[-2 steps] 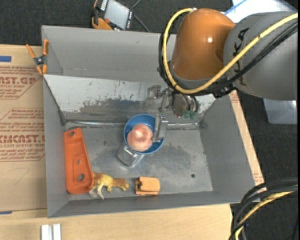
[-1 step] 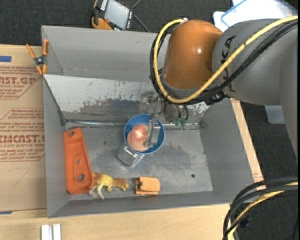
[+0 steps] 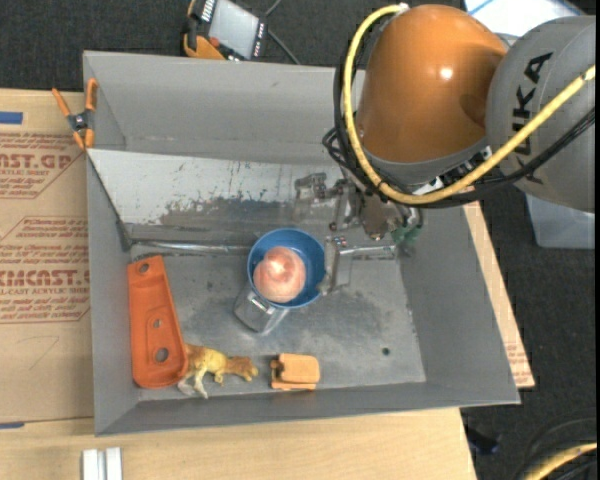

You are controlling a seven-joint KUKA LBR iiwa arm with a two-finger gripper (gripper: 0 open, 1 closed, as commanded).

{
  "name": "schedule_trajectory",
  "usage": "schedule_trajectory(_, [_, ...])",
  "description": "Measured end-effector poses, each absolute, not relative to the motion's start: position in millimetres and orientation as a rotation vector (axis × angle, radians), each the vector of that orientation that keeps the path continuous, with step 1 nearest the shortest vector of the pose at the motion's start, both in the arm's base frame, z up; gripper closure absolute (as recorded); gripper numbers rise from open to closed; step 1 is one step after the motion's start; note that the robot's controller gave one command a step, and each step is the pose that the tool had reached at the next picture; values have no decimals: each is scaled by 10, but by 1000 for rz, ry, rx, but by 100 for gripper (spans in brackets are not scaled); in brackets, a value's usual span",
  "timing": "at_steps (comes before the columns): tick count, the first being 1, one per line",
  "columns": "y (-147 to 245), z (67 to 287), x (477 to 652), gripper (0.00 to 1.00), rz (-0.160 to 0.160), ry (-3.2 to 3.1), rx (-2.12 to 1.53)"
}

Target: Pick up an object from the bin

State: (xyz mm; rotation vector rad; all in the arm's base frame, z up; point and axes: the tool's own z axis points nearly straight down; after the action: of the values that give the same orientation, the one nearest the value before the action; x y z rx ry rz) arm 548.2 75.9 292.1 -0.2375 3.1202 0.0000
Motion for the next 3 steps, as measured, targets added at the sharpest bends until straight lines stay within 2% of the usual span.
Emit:
schedule_trajectory(1, [832,2211,5642,0,4,3119,-228])
schedule_trajectory(2, [866,1923,5671,0,0,3099,-375])
schedule_trajectory(3, [741,980,5556,100,23,3090,-458])
